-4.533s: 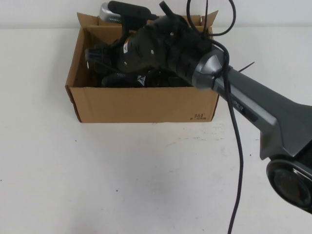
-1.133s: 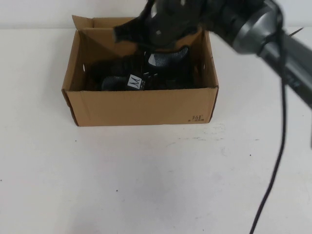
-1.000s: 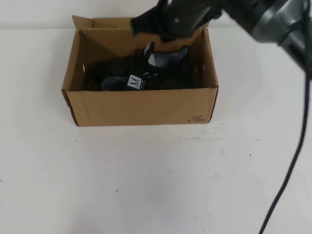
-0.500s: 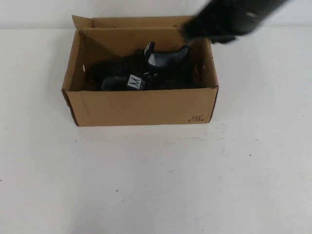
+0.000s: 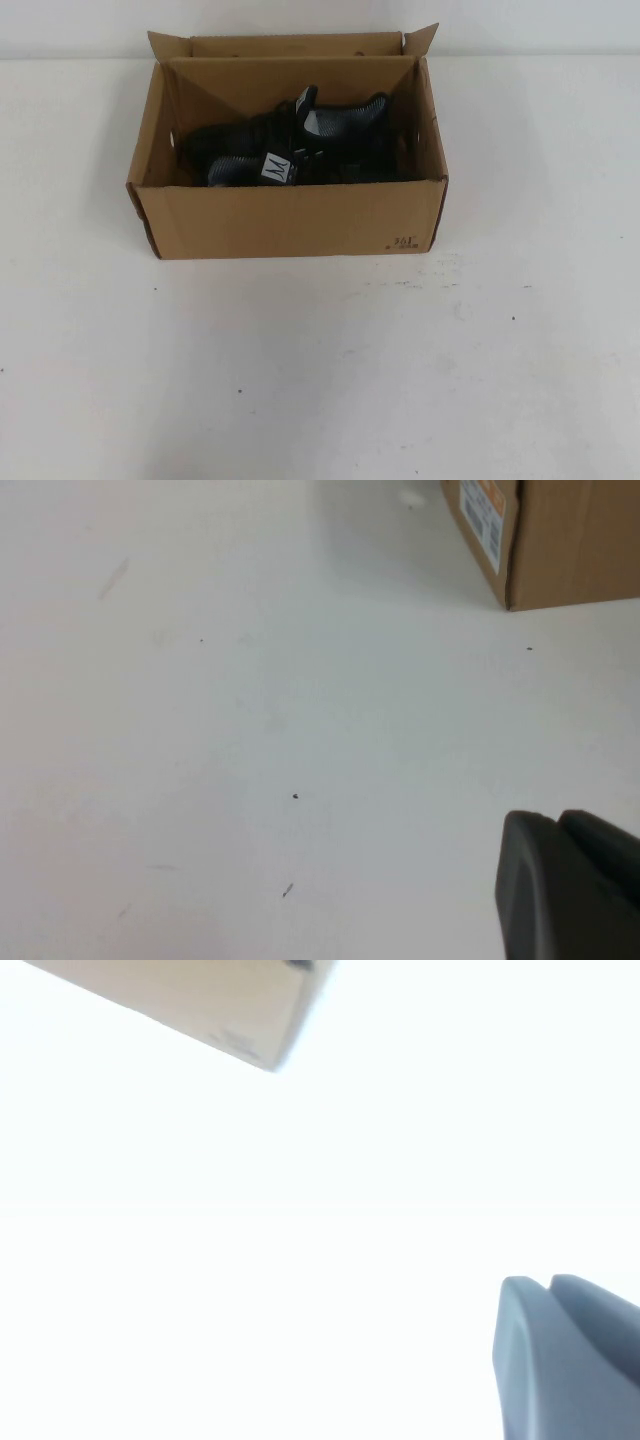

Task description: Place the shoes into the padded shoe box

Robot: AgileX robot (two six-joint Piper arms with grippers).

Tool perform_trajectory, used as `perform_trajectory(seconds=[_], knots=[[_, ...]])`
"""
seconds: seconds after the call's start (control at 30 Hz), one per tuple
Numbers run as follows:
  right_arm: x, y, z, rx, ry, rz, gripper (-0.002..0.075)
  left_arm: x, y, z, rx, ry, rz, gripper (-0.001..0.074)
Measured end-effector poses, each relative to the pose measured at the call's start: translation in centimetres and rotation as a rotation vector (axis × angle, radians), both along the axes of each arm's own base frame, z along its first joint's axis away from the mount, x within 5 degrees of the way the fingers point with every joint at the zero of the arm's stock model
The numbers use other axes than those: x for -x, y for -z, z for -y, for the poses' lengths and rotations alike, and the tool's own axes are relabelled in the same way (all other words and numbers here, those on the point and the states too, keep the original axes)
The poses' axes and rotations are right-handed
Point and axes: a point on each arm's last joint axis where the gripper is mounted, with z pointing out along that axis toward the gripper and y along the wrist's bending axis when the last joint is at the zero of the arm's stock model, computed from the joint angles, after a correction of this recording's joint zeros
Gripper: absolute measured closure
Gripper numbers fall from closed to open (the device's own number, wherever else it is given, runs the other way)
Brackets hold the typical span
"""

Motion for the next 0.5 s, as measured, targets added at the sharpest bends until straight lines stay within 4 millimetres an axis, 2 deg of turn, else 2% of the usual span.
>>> perform_trajectory(seconds=[0.17, 0.3, 0.4, 0.5], knots=[[1.0, 3.1, 0.9, -0.05, 0.06, -0.016, 0.0732, 0.0, 0.0, 0.0, 0.0, 0.0, 0.0, 0.0738], [1.1, 5.7, 1.9, -0.074, 0.027, 0.146, 0.0732, 0.0, 0.0, 0.0, 0.0, 0.0, 0.0, 0.0738], [1.3, 7.9, 3.6, -0.096, 0.04, 0.309, 0.0732, 0.0, 0.0, 0.0, 0.0, 0.0, 0.0, 0.0738], [2.4, 10.7, 5.7, -0.02, 0.064, 0.46, 0.0732, 0.0, 0.0, 0.0, 0.0, 0.0, 0.0, 0.0738]])
